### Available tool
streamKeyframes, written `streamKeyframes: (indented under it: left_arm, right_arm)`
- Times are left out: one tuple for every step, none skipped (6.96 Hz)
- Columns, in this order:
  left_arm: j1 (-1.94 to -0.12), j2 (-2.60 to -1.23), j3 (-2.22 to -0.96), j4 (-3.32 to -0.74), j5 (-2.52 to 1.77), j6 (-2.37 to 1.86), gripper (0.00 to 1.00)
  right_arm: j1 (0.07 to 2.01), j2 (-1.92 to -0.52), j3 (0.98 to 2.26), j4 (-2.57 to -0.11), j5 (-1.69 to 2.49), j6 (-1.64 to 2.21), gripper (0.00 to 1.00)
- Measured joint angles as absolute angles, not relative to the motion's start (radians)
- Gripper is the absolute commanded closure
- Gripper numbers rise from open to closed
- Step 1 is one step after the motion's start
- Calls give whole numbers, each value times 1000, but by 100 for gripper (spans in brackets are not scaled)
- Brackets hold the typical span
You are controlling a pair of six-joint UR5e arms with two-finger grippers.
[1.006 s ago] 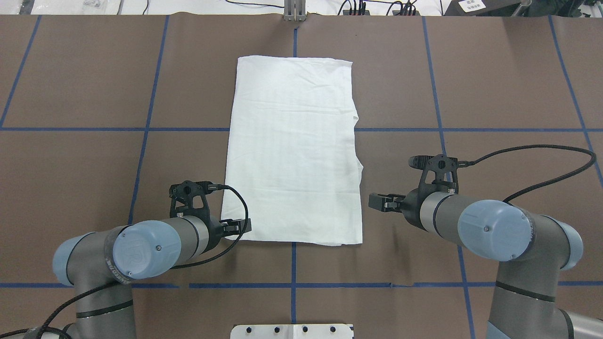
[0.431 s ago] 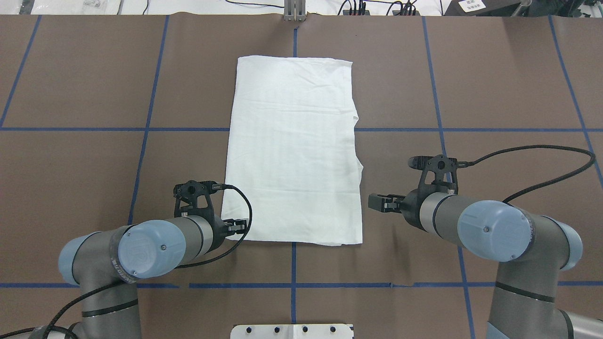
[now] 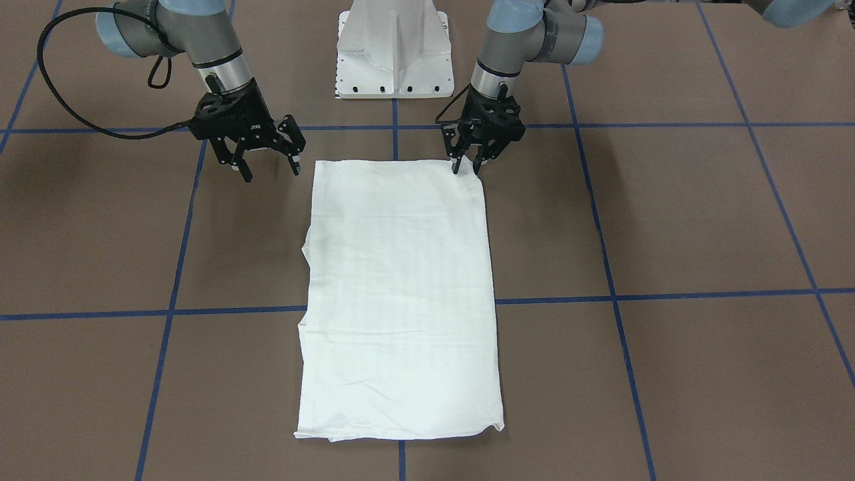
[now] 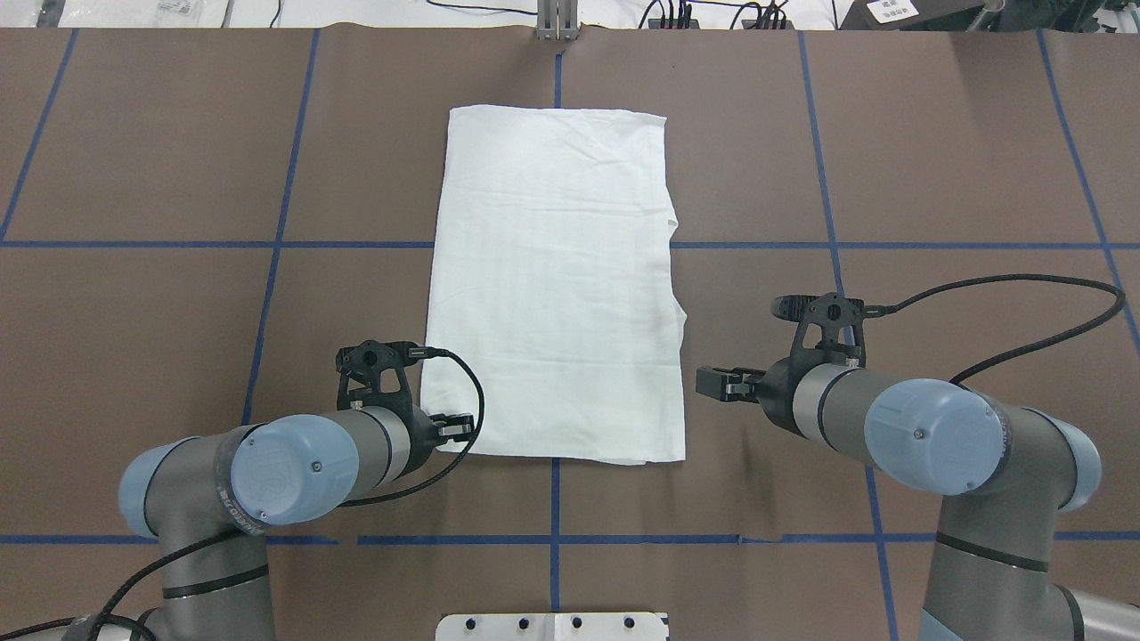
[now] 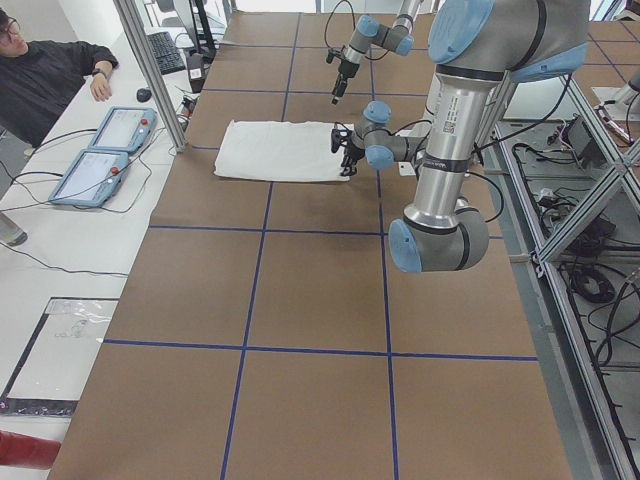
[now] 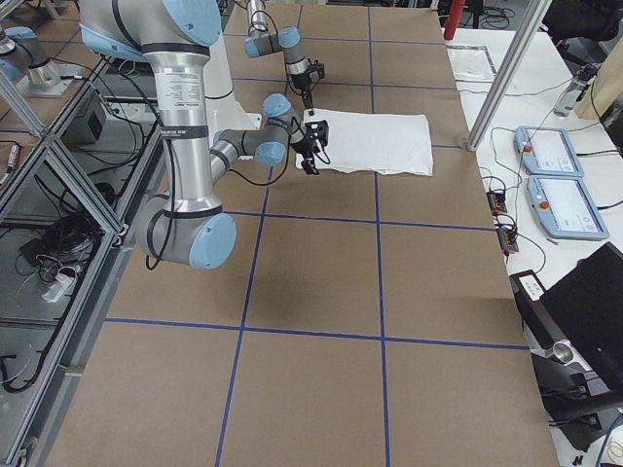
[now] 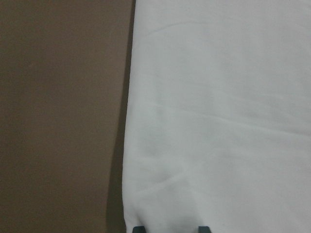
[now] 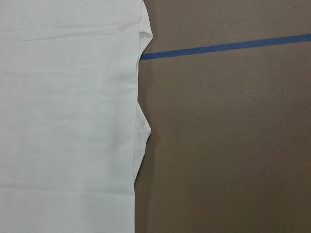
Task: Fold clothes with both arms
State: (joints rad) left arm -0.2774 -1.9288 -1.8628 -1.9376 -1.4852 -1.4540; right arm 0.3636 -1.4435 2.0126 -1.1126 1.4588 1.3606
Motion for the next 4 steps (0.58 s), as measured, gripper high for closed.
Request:
streamKeyframes:
  left_arm:
    - [-282,-1929,-1863,-1937,-1485,-1434,50]
    - [-286,-1929,-1862,-1936,-1485,-1422,50]
    - [-287,-1926,-1861,-1935,-1486,-1417,49]
    - [-288,-1922,-1860,-1935,-1488,-1415,49]
  right_arm:
    - [363,-1444,2013,-1113,1459,1361,0]
    - [363,-1443,2013,-1113,1459,1361,0]
    - [362,-1443,2013,-1113,1459,1361,0]
    - [362,-1443,2013,-1113,1459,1361,0]
